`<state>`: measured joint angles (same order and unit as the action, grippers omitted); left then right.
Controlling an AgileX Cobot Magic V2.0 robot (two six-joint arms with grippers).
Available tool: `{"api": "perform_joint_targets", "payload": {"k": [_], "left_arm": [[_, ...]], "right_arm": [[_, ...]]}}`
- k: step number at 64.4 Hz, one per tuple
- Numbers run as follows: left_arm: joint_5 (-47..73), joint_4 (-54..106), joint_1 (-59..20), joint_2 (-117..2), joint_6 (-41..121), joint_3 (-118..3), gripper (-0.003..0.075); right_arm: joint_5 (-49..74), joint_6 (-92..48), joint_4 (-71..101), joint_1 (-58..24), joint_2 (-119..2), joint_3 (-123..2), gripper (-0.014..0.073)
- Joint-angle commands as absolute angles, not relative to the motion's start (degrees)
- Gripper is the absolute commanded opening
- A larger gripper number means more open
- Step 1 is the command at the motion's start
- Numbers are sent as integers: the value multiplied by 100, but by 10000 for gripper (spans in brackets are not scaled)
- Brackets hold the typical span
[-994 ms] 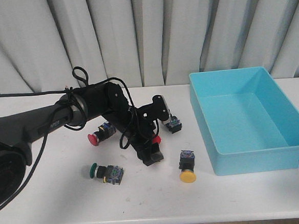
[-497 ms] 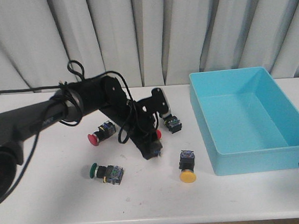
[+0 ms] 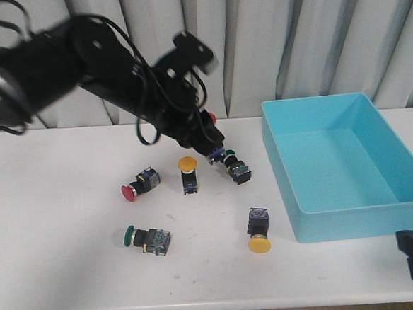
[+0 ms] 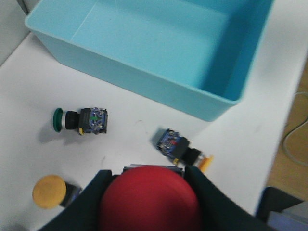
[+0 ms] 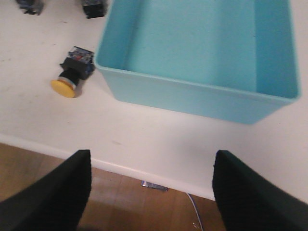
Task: Pick red and yellow buttons and place in box
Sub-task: 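Lift the red button with the left gripper toward the right gripper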
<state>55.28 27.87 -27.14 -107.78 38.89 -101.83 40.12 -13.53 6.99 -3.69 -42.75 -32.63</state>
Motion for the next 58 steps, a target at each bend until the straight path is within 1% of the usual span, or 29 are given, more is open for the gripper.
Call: {"api": "perform_joint_targets", "payload": {"k": [1,2,3,17,28,38,46,52,58], "left_arm": [[5599,2966,-2596,-10105,3470,-10289,181],[5583,2966,-2575,-10048,3456,-10228,181],[5274,2965,-2190,-9108,3441,-9008,181],[4338,2905,-1853,-7809,3460,-7211,182],[3663,2877,-1808,-6782,3460,-5880,182],[3229,2951,-1823,-6119,3449,-5005,182],[2882,3508,-1829,-5965,3620,-4539,182],[2995,4117,-1829,-6012,4344,-4472,182],[3179,5251,-1829,-6094,5307,-4473,182]], "right_arm": [[3718,-2003,1188,-432,-4291,-3449,483],[3718,-2067,1256,-432,-4291,-3449,480],[3723,-2702,1750,-425,-4291,-3449,468],[3741,-3176,1997,-425,-4291,-3449,468],[3761,-3789,2299,-425,-4291,-3449,468],[3787,-4444,2500,-425,-4291,-3449,468],[3766,-5211,2870,-425,-4305,-3449,468],[3766,-5973,3461,-431,-4397,-3472,468],[3832,-6631,4088,-431,-4605,-3574,468]]}}
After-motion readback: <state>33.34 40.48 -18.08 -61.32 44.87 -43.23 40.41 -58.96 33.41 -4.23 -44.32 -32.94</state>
